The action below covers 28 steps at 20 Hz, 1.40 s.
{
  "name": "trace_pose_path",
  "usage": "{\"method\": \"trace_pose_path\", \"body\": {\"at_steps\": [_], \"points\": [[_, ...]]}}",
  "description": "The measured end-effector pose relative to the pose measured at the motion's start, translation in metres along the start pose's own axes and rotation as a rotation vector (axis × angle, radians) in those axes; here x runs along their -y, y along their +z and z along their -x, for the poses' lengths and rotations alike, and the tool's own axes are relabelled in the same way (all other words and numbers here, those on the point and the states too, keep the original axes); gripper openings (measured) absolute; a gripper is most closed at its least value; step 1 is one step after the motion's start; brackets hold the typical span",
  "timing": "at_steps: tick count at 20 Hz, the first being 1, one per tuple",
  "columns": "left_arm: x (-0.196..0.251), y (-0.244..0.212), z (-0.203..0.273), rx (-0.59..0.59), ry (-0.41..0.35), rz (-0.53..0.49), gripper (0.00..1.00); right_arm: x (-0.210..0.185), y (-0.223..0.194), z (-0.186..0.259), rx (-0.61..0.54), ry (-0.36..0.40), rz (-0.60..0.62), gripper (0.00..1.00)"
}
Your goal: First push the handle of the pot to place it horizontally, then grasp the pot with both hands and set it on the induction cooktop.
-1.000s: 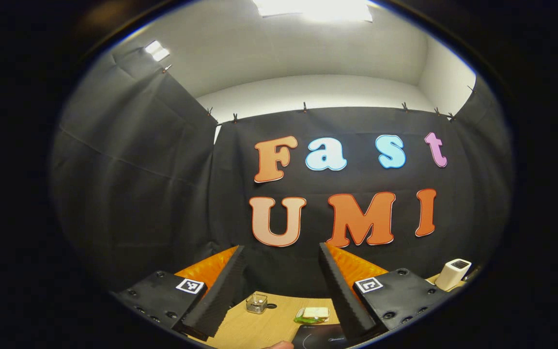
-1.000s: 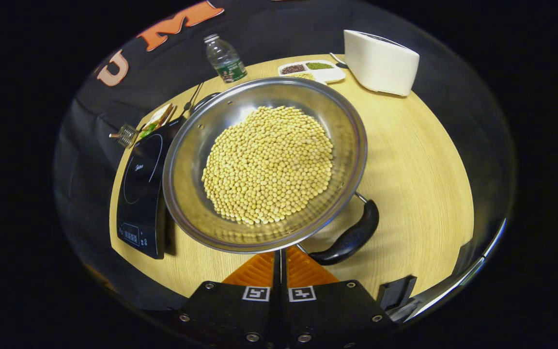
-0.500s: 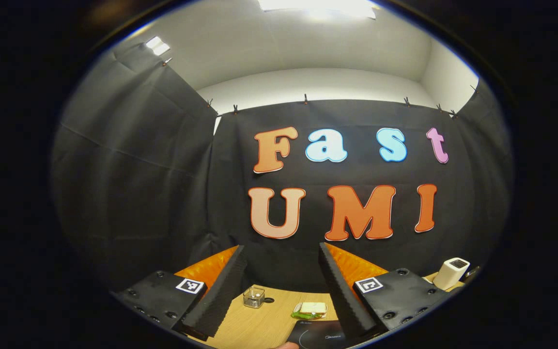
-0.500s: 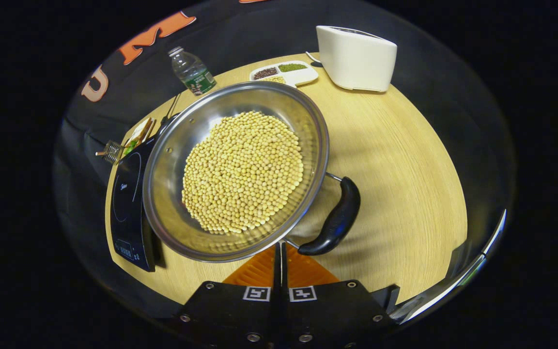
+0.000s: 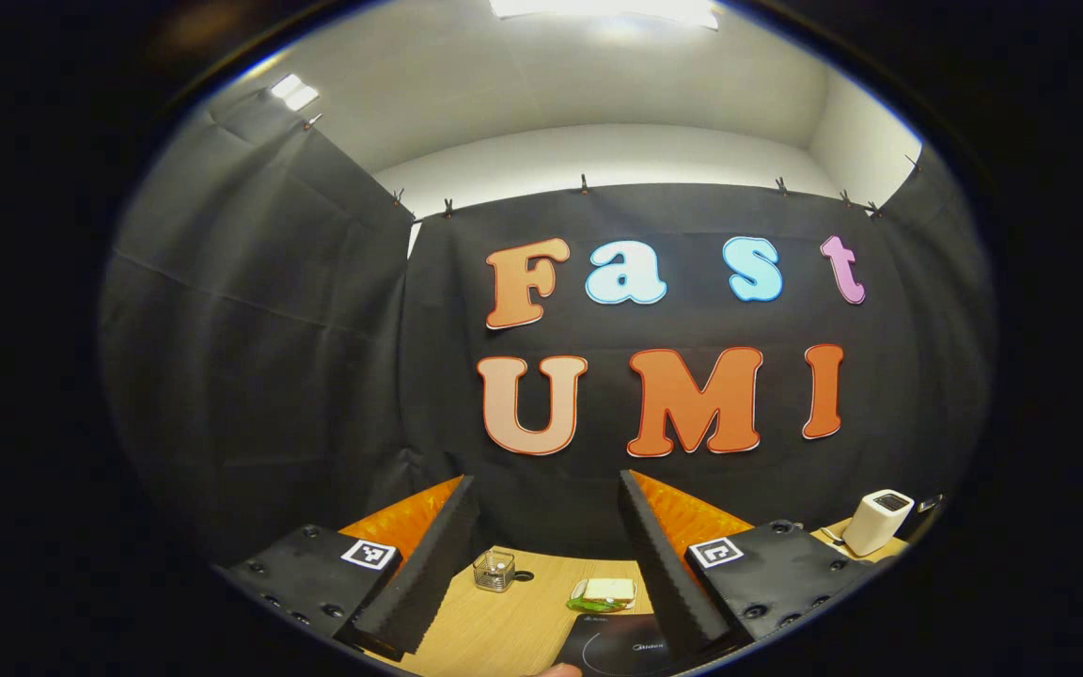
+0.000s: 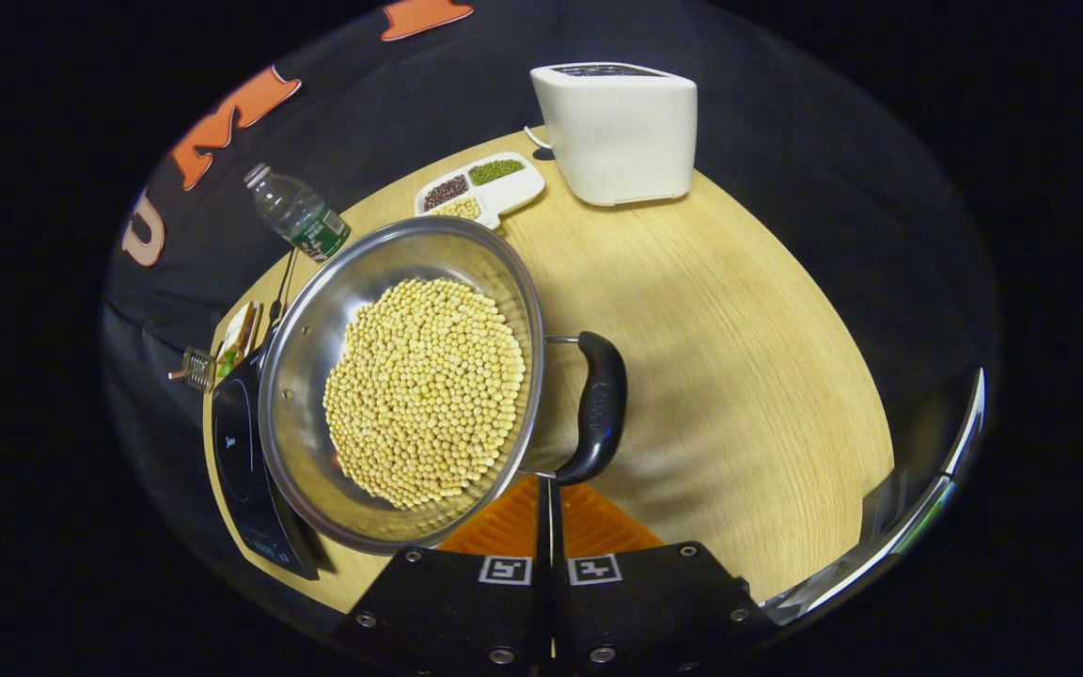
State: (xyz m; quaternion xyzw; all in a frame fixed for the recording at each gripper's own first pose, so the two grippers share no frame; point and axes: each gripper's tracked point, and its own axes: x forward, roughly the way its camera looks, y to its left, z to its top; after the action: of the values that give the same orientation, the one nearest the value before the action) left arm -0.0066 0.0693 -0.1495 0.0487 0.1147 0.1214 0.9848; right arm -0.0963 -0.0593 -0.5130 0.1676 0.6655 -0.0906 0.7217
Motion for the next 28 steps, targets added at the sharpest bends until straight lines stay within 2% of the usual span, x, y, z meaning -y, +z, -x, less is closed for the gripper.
{"method": "trace_pose_path", "body": {"at_steps": [10,14,19,24,28], "points": [[0.008,-0.009,0.003,-0.018,-0.029,-0.021,0.98,0.005,0.043,-0.015,0.08,-0.038,-0.067,0.0],[0.008,-0.009,0.005,-0.012,-0.031,-0.027,0.97,0.009,0.06,-0.022,0.132,-0.098,-0.015,0.0],[0.009,-0.009,0.006,-0.013,-0.033,-0.037,0.98,0.01,0.079,-0.028,0.164,-0.106,-0.024,0.0],[0.029,-0.025,0.008,-0.046,-0.078,-0.026,0.98,0.011,0.081,-0.024,0.186,-0.116,-0.027,0.0],[0.069,-0.055,0.005,-0.114,-0.165,-0.026,0.99,0.004,0.085,-0.003,0.231,-0.105,0.006,0.04]]}}
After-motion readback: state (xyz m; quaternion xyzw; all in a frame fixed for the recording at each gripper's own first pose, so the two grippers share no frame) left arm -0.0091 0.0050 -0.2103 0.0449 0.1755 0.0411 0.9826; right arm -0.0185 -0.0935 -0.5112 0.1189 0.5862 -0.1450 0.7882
